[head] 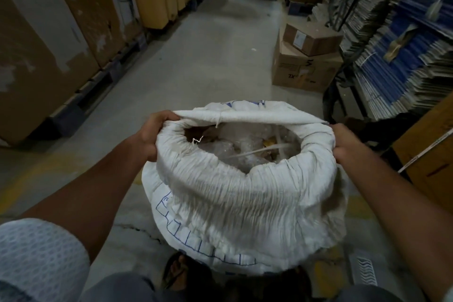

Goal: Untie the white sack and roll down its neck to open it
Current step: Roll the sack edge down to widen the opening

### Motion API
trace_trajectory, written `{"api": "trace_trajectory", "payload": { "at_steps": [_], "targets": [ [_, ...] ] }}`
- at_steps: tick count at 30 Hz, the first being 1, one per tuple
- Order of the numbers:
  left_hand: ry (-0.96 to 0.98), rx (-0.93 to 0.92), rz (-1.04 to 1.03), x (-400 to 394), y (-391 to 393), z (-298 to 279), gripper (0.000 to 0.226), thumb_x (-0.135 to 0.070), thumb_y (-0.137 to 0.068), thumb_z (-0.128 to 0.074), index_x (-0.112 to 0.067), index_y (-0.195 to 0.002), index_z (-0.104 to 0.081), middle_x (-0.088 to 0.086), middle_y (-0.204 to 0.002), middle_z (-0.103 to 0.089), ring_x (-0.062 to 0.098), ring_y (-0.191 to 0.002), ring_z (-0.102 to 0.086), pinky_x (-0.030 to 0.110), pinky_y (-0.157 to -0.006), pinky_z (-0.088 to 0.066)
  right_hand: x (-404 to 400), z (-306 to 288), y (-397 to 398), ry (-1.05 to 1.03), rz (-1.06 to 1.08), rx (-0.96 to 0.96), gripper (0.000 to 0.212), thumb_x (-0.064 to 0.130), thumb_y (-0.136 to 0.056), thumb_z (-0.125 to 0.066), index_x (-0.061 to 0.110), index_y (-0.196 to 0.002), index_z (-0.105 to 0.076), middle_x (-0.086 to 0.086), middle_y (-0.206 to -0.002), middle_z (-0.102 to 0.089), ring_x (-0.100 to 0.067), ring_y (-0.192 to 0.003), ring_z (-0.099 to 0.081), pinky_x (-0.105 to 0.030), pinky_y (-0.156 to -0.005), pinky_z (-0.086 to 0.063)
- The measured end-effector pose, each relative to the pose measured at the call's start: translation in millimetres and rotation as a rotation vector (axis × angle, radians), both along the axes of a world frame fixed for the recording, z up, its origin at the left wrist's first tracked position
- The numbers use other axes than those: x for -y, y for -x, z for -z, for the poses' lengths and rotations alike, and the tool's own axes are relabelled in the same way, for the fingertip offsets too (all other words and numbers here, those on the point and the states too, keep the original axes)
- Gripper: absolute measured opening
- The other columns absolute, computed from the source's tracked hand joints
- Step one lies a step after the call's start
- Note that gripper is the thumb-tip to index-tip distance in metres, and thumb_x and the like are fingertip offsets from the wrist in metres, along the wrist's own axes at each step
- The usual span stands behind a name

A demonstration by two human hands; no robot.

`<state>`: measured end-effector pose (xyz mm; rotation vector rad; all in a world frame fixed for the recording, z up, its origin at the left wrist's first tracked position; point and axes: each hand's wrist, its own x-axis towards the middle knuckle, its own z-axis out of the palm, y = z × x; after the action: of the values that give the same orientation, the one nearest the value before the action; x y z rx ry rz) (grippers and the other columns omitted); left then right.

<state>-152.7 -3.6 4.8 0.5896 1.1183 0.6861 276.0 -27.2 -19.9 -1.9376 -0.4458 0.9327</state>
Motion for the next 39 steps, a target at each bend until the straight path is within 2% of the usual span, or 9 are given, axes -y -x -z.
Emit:
{"api": "trace_trajectory", "payload": {
  "at_steps": [4, 7, 10, 14, 19, 27, 32, 35, 39],
  "targets": [
    [0.064, -0.043, -0.079, -20, 12, 20, 0.038, -0.028, -0.068, -0.064, -0.004, -0.098, -0.070, 0.015, -0.103, -0.069, 0.031, -0.096, -0.066, 0.042, -0.108, -0.044, -2, 21, 6, 0.213, -0.069, 0.422, 0.036, 0.004, -0.107, -0.029, -0.010, -0.137, -0.045, -0.025, -0.145, -0.047, -0.037, -0.138, -0.041, -0.044, -0.118, -0.024],
    [0.107, -0.186, -0.010, -25, 10, 43, 0.042, -0.034, -0.071, -0.067, -0.004, -0.101, -0.070, 0.015, -0.101, -0.072, 0.031, -0.095, -0.067, 0.040, -0.106, -0.046, 13, 21, 3, 0.277, -0.299, 0.209, 0.033, 0.007, -0.103, -0.043, -0.015, -0.126, -0.054, -0.016, -0.098, -0.063, -0.029, -0.089, -0.060, -0.021, -0.080, -0.052],
    [0.045, -0.474, 0.065, -23, -4, 61, 0.059, -0.045, -0.073, -0.075, -0.005, -0.114, -0.068, 0.016, -0.111, -0.074, 0.030, -0.100, -0.070, 0.043, -0.098, -0.053, 23, 24, -1, 0.169, -0.164, -0.022, 0.034, 0.022, -0.085, -0.070, -0.004, -0.105, -0.063, -0.010, -0.085, -0.060, -0.022, -0.072, -0.057, -0.027, -0.057, -0.046],
    [-0.279, -0.908, -0.111, -23, -25, 65, 0.080, -0.060, -0.055, -0.078, -0.005, -0.111, -0.061, 0.016, -0.112, -0.069, 0.033, -0.098, -0.067, 0.040, -0.086, -0.056, 16, 18, 18, 0.015, -0.196, 0.463, 0.021, 0.020, -0.070, -0.077, 0.019, -0.084, -0.062, -0.006, -0.108, -0.066, -0.029, -0.103, -0.064, -0.034, -0.087, -0.050],
    [-0.960, -1.550, -0.029, -14, -51, 42, 0.025, -0.027, -0.081, -0.067, -0.013, -0.099, -0.056, 0.015, -0.102, -0.062, 0.039, -0.096, -0.061, 0.047, -0.083, -0.050, 21, -12, 54, -0.045, -0.403, 1.113, 0.031, -0.002, -0.080, -0.065, 0.028, -0.085, -0.062, -0.011, -0.118, -0.055, -0.034, -0.113, -0.055, -0.040, -0.099, -0.039],
    [-1.055, -1.588, 0.234, -5, -92, 58, 0.054, -0.037, -0.085, -0.053, -0.004, -0.126, -0.043, 0.016, -0.100, -0.068, 0.041, -0.088, -0.064, 0.042, -0.075, -0.044, 25, 6, 122, -0.337, -0.627, 1.222, 0.014, 0.022, -0.086, -0.055, 0.017, -0.099, -0.055, -0.008, -0.104, -0.056, -0.032, -0.085, -0.060, -0.046, -0.074, -0.052],
    [-1.118, -1.564, 0.384, -9, -85, 83, 0.054, -0.050, -0.088, -0.053, -0.006, -0.117, -0.043, 0.014, -0.099, -0.067, 0.038, -0.086, -0.066, 0.038, -0.068, -0.044, 3, 35, 105, -0.038, -0.871, 1.310, 0.065, 0.047, -0.089, -0.055, 0.016, -0.144, -0.041, -0.014, -0.149, -0.043, -0.033, -0.137, -0.040, -0.050, -0.119, -0.022],
    [-1.021, -1.554, 0.467, -8, -78, 91, 0.055, -0.051, -0.084, -0.056, -0.011, -0.121, -0.047, 0.012, -0.109, -0.063, 0.036, -0.096, -0.064, 0.042, -0.079, -0.051, -8, 43, 96, 0.150, -0.952, 1.231, 0.096, 0.064, -0.086, -0.055, 0.020, -0.158, -0.010, -0.013, -0.165, -0.012, -0.036, -0.150, -0.016, -0.053, -0.121, -0.007],
    [-0.883, -1.545, 0.511, -15, -75, 93, 0.063, -0.049, -0.086, -0.063, -0.015, -0.135, -0.044, 0.012, -0.124, -0.052, 0.036, -0.107, -0.060, 0.043, -0.084, -0.048, -23, 48, 91, 0.199, -0.864, 1.313, 0.086, 0.060, -0.086, -0.060, 0.017, -0.152, -0.026, -0.014, -0.154, -0.035, -0.038, -0.138, -0.036, -0.053, -0.114, -0.023]
  ]
}}
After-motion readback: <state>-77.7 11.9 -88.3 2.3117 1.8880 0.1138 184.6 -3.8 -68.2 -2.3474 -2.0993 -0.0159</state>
